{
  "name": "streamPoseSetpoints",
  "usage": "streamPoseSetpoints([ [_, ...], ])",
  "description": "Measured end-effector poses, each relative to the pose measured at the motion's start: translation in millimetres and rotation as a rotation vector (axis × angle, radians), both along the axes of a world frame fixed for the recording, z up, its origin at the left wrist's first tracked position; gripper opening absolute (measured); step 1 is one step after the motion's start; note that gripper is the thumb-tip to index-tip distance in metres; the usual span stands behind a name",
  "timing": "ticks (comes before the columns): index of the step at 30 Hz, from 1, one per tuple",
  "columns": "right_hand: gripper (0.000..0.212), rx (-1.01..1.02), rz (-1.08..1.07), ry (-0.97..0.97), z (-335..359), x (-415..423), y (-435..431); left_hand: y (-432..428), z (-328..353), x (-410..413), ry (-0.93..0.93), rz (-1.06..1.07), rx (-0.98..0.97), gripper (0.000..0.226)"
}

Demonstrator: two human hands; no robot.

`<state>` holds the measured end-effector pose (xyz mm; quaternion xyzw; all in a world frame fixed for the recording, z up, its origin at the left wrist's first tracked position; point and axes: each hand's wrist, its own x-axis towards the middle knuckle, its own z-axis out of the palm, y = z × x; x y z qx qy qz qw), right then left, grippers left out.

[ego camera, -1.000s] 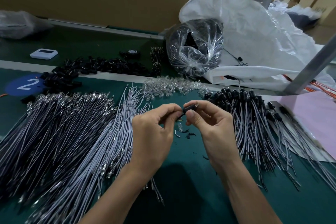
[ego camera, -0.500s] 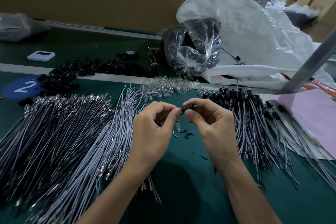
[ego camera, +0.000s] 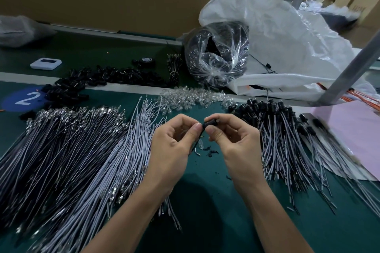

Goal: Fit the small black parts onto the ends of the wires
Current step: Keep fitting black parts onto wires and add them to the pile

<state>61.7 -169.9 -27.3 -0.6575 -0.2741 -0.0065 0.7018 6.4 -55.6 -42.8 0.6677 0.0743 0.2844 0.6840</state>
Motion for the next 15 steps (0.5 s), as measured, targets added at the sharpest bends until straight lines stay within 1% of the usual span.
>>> streamPoseSetpoints([
  [4,0.023,0.013,0.007,0.015,-1.4,-1.0,1.3,-0.3,-0.1,-1.9,-0.027,0.055,0.107,0.019],
  [8,0.024,0.022,0.005,0.034,-3.2,-2.4,1.8,-0.6,-0.2,-2.7,-0.037,0.081,0.166,0.02],
  [15,0.026,0.04,0.012,0.049,-4.4,-3.8,3.0,-1.3,1.0,-4.9,-0.057,0.094,0.202,0.018],
])
